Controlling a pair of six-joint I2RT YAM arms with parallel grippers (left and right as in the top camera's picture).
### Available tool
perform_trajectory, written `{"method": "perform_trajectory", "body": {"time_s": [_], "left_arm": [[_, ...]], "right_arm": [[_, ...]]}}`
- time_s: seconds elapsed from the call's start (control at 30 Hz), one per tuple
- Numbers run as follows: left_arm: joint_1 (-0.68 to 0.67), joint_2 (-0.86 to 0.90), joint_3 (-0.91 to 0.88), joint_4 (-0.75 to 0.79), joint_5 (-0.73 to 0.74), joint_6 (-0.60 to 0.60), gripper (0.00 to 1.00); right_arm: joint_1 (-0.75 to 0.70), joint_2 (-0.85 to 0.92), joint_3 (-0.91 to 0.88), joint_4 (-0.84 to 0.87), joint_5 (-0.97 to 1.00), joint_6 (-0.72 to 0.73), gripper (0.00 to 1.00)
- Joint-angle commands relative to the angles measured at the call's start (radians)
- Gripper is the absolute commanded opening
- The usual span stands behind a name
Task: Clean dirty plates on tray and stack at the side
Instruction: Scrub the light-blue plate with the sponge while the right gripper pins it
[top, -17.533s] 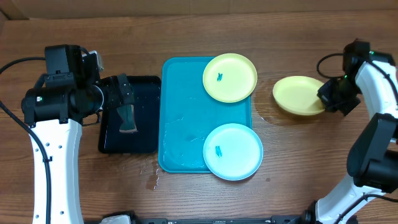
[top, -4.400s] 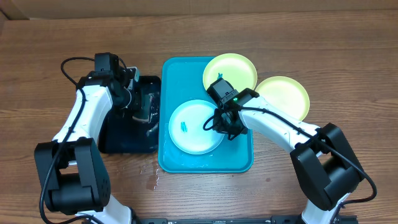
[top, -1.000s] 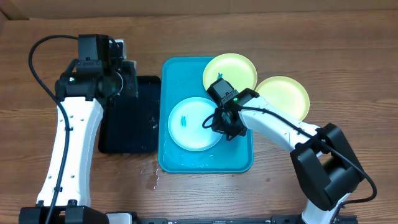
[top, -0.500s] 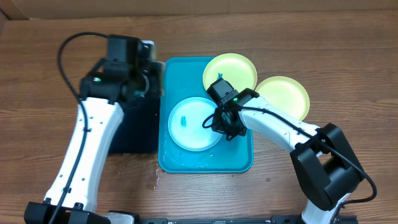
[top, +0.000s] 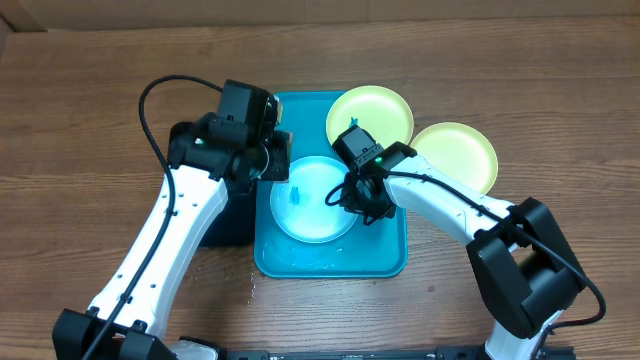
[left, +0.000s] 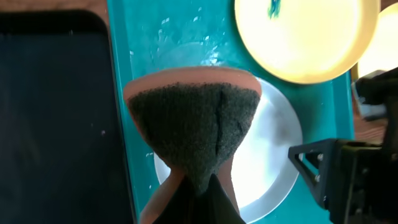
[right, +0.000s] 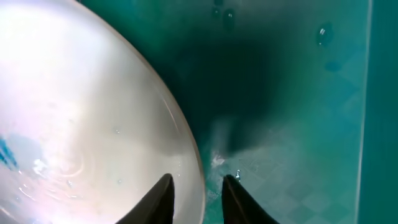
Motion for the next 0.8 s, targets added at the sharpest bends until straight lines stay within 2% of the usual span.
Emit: {"method": "perform_trajectory", "body": {"time_s": [0.0, 0.1, 0.3, 0.4, 0.5, 0.57, 0.67, 0.77], "left_arm": [[-0.004, 0.002, -0.025, 0.009, -0.014, -0.025, 0.04], [-0.004, 0.002, -0.028, 0.005, -0.013, -0.035, 0.04], [-0.004, 0.002, -0.032, -0.003, -0.013, -0.059, 0.04], [-0.004, 0.002, -0.038, -0.003, -0.013, -0.060, 0.04], [-0.004, 0.009, -0.047, -0.003, -0.013, -0.077, 0.04], [-0.004, 0.021, -0.050, -0.003, -0.013, -0.077, 0.04], [-0.004, 0.052, -0.050, -0.002, -0.005, -0.077, 0.04], [-0.005, 0.087, -0.050, 0.001, 0.019, -0.075, 0.04]], "right_arm": [[0.000, -0.009, -0.002, 0.012, -0.002, 0.004, 0.18], [0.000, -0.009, -0.002, 0.010, -0.012, 0.003, 0.12], [0.000, -0.009, -0.002, 0.014, -0.051, 0.003, 0.11], [0.000, -0.009, -0.002, 0.010, -0.056, 0.003, 0.04], [0.000, -0.009, -0.002, 0.006, -0.070, -0.004, 0.04], [0.000, -0.009, -0.002, 0.006, -0.069, -0.004, 0.05], [0.000, -0.009, -0.002, 0.007, -0.069, -0.004, 0.18], [0.000, -0.009, -0.002, 0.008, -0.068, -0.008, 0.20]]}}
